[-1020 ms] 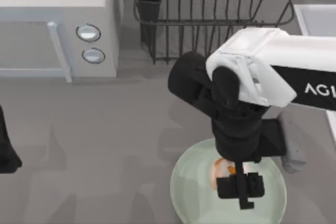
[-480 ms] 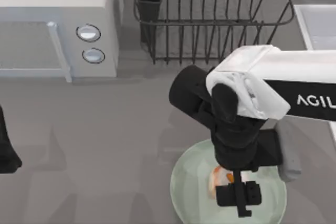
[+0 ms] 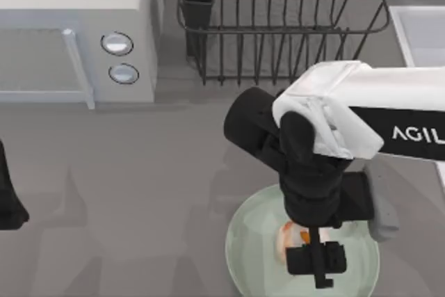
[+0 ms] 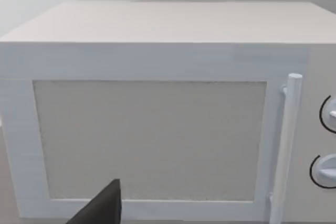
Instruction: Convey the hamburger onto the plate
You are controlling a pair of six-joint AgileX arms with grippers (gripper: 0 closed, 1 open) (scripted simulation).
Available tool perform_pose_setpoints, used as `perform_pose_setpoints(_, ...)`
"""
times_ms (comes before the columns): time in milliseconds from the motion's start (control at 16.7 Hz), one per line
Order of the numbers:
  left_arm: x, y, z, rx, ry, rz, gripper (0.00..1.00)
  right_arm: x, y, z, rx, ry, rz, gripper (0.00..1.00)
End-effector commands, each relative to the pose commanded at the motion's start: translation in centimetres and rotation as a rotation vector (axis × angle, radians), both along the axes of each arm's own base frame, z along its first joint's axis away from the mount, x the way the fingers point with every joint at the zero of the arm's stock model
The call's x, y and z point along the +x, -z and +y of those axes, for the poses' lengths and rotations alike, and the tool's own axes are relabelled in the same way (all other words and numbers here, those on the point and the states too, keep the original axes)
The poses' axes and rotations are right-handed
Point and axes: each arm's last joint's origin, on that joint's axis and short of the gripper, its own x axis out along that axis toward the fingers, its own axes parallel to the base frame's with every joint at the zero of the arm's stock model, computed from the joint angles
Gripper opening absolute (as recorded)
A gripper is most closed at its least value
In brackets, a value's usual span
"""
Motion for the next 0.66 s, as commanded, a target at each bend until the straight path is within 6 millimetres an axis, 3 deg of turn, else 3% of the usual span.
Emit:
perform_pose_setpoints(300, 0.0, 0.0, 0.0, 0.0, 0.0, 0.0, 1.0, 0.0, 0.0, 0.0, 0.0, 0.0, 0.0, 0.98)
perform_pose_setpoints(660, 0.0, 0.0, 0.0, 0.0, 0.0, 0.0, 1.0, 0.0, 0.0, 0.0, 0.0, 0.0, 0.0, 1.0)
